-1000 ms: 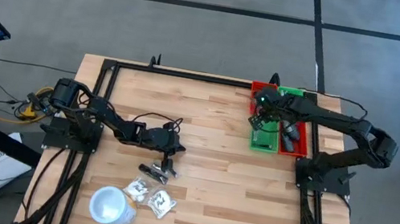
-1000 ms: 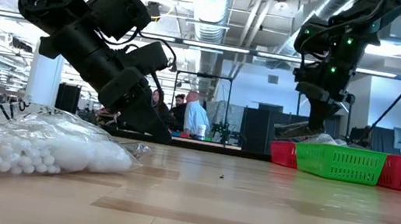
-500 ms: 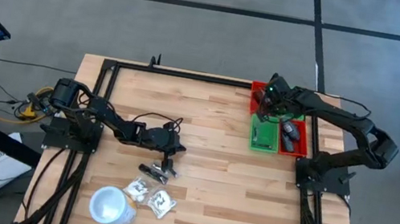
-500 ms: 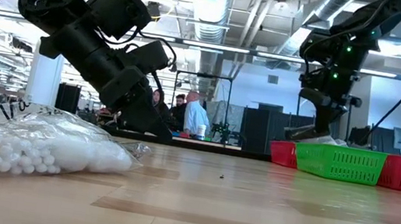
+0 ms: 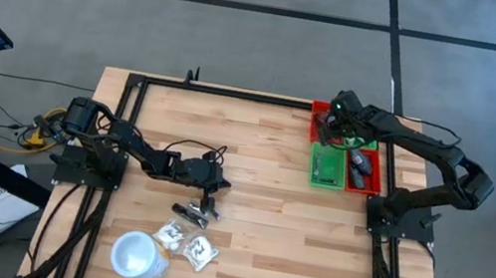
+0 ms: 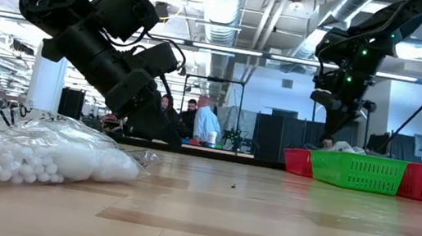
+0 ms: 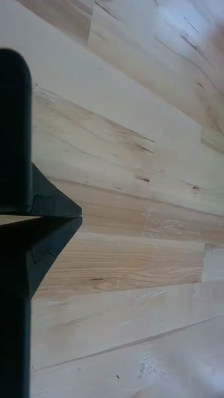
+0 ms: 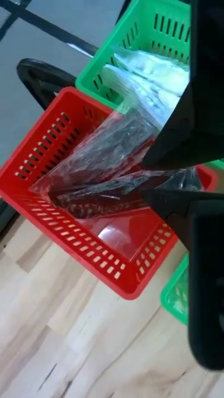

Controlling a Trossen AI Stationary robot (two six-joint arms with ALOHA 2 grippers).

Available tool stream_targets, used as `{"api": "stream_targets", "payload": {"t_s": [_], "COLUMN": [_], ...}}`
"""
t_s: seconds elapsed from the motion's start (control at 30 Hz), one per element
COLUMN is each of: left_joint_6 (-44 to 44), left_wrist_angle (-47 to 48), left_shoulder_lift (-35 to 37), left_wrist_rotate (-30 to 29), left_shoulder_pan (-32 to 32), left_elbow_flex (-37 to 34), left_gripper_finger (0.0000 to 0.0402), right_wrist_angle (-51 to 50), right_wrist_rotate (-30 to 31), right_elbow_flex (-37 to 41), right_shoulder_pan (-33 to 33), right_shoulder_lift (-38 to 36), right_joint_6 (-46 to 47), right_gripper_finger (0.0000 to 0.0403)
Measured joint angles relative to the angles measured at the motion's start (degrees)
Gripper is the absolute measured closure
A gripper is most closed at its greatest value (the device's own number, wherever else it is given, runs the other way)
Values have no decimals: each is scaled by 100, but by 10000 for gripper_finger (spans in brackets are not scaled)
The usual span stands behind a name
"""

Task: Pick & Place Travel size toiletries
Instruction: Put the silver nail cutter into the bottom green bin

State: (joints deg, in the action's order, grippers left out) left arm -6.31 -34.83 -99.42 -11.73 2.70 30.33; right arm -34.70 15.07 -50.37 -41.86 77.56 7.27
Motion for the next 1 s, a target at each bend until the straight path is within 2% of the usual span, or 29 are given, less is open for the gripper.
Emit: {"api": "stream_targets", "payload": {"t_s": [0.17, 0.33, 0.47, 0.53, 0.63, 0.83, 1.0], "left_joint_6": [-2, -41, 40, 153, 276, 285, 305], "left_wrist_angle": [2, 145, 796, 1025, 1193, 1210, 1208], "left_shoulder_lift": [0, 157, 637, 895, 1143, 1033, 842], "left_wrist_rotate": [122, 969, 1506, 1769, 1866, 1835, 1616], "left_shoulder_pan": [-1, -55, -54, -38, 57, 309, 580], "left_elbow_flex": [0, 0, -4, -4, -4, 2, 0], "left_gripper_finger": [401, 400, 386, 371, 337, 265, 226], "right_wrist_angle": [115, 112, 112, 114, 133, 287, 392], "right_wrist_rotate": [0, -1, -7, -13, -9, -20, -17], "right_elbow_flex": [-2, -2, 0, 0, -2, 0, 0], "right_shoulder_pan": [2, 99, 231, 295, 393, 563, 592], "right_shoulder_lift": [0, 1, 0, 0, 1, 2, 2], "right_joint_6": [-38, -110, -186, -188, -186, -186, -184], "right_gripper_finger": [351, 351, 351, 351, 351, 351, 351]}}
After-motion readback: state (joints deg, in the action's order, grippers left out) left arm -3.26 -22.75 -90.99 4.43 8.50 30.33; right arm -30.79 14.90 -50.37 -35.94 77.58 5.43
